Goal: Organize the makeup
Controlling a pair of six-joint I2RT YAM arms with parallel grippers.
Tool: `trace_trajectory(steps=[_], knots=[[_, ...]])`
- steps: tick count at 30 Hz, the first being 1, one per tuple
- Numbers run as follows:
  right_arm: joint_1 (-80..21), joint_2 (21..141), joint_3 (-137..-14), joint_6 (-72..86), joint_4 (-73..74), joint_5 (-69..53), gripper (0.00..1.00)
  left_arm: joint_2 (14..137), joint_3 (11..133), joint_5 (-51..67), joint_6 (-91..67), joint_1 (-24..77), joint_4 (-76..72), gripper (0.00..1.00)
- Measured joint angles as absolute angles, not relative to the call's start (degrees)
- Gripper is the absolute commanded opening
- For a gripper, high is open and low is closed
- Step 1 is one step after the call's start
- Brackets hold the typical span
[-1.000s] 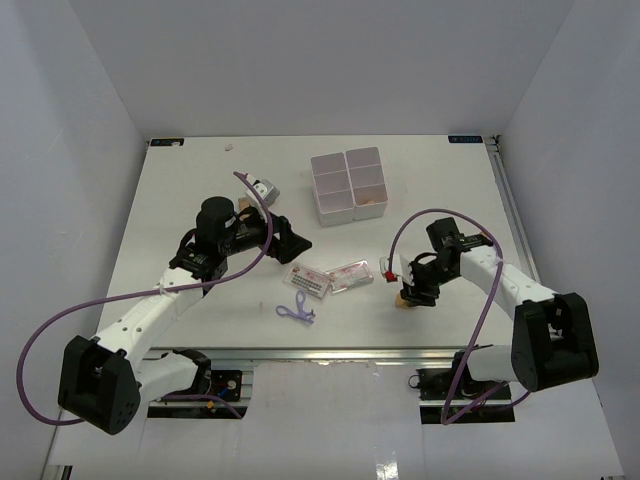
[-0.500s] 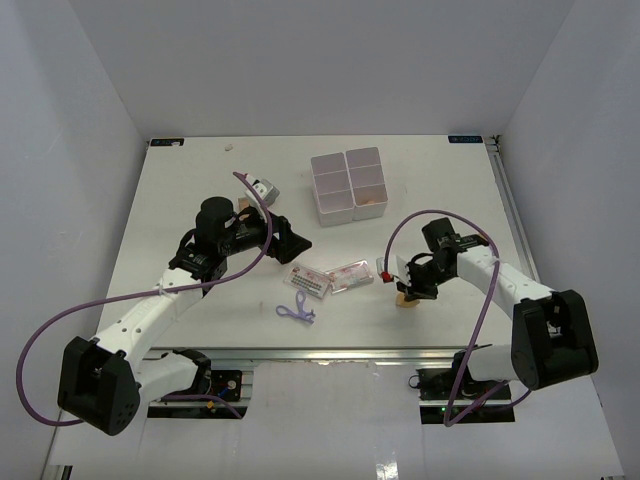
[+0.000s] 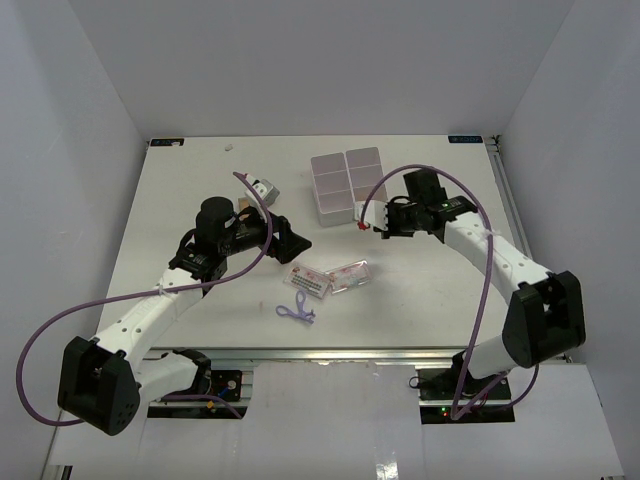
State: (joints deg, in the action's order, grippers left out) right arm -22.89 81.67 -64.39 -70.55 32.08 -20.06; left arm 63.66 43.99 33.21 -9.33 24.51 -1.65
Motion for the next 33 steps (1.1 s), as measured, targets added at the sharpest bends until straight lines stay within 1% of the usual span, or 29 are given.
trace_trajectory(steps=[5, 10, 22, 25, 27, 31, 33], knots=[[-26.6, 90.2, -68.5, -70.2, 23.3, -13.0, 0.08, 63.9, 44.0, 32.7, -9.0, 24.5, -1.6, 0.98], [-27.6, 99.0, -76.1, -70.6, 16.6, -8.3, 0.08, 64.1, 44.0, 32.2, -8.8, 24.5, -1.4, 0.98], [-27.6, 105.2, -78.2, -73.2, 12.2, -6.1, 0.11, 64.1, 44.0, 32.1, -8.5, 24.5, -1.2, 0.98], [-27.6, 106.0, -78.0, -73.5, 12.2, -6.1, 0.18, 64.1, 44.0, 32.1, -8.4, 24.5, -1.2, 0.98], [-27.6, 106.2, -78.0, -73.7, 12.1, -6.0, 0.35, 64.1, 44.0, 32.1, -8.4, 24.5, -1.2, 0.98], [-27.4, 106.4, -78.0, -73.5, 11.4, -5.7, 0.46, 64.1, 44.0, 32.1, -8.4, 24.5, -1.2, 0.98], [-27.4, 106.7, -78.0, -73.1, 11.0, -5.6, 0.48, 64.1, 44.0, 32.1, -8.3, 24.5, -1.2, 0.98]])
